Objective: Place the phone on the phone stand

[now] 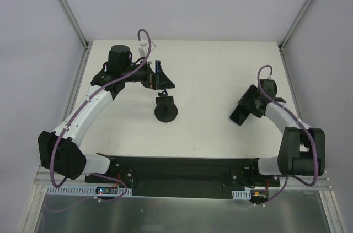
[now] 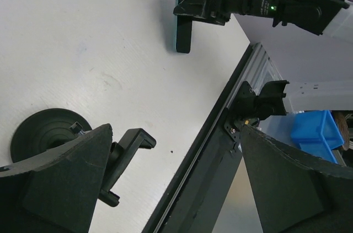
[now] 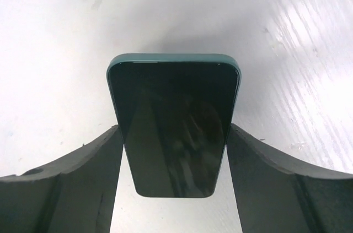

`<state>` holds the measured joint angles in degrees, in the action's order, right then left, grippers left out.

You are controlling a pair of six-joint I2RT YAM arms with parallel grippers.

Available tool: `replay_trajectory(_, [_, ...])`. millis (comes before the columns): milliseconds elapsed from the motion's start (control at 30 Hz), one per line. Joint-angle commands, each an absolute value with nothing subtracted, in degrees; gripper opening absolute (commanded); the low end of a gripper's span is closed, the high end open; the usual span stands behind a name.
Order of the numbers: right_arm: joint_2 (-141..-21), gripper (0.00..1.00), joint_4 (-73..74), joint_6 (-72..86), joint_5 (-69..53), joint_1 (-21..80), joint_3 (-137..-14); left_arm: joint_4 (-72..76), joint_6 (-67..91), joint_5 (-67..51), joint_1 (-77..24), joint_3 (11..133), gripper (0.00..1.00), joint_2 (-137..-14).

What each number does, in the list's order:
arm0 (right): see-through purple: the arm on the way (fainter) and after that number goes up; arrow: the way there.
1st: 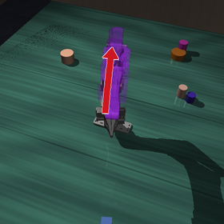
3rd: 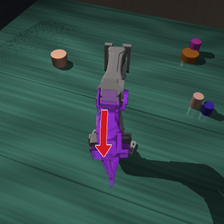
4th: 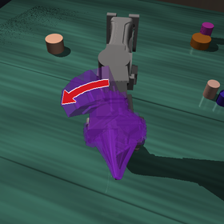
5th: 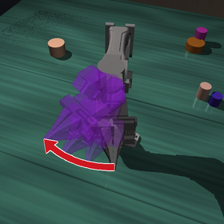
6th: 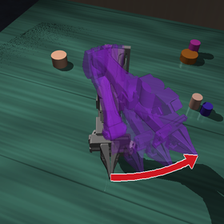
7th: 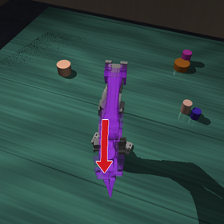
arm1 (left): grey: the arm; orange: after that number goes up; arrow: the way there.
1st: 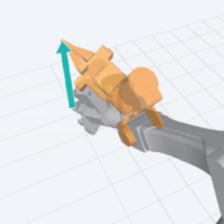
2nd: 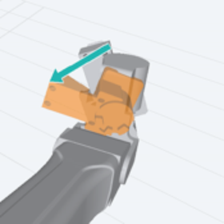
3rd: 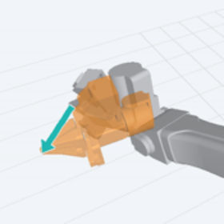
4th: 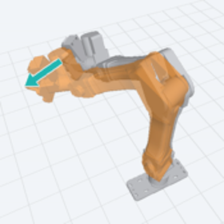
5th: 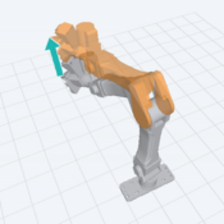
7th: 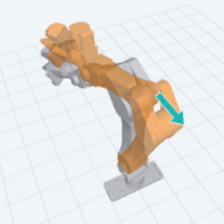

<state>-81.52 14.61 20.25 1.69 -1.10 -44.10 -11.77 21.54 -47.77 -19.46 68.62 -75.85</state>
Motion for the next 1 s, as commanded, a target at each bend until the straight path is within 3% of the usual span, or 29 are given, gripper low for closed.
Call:
replay_trajectory(0, [-69.0, 0.01, 1.3, 9.5, 0.4, 1.5, -40.2, -9.7, 21.1, -51.1, -20.0, 69.3, 0.96, -76.3])
replay_trajectory(200, [-56.6, 0.01, -1.2, 7.0, -1.5, 10.1, -38.1, -8.4, 20.5, -52.9, -22.5, 69.3, 0.90, -76.2])
replay_trajectory(367, [-49.9, 0.01, 1.8, 5.5, 8.1, 24.0, -41.8, -6.8, 19.3, -53.3, -27.1, 68.6, 0.81, -75.4])
replay_trajectory(700, [-52.6, 0.01, 5.6, -3.4, 26.6, 55.8, -53.3, -6.8, 17.6, -52.8, -32.0, 68.3, 0.64, -74.9])
replay_trajectory(967, [-60.7, 0.01, 5.4, -8.9, 36.2, 65.8, -59.8, -6.8, 16.6, -52.9, -34.3, 68.1, 0.71, -75.1])
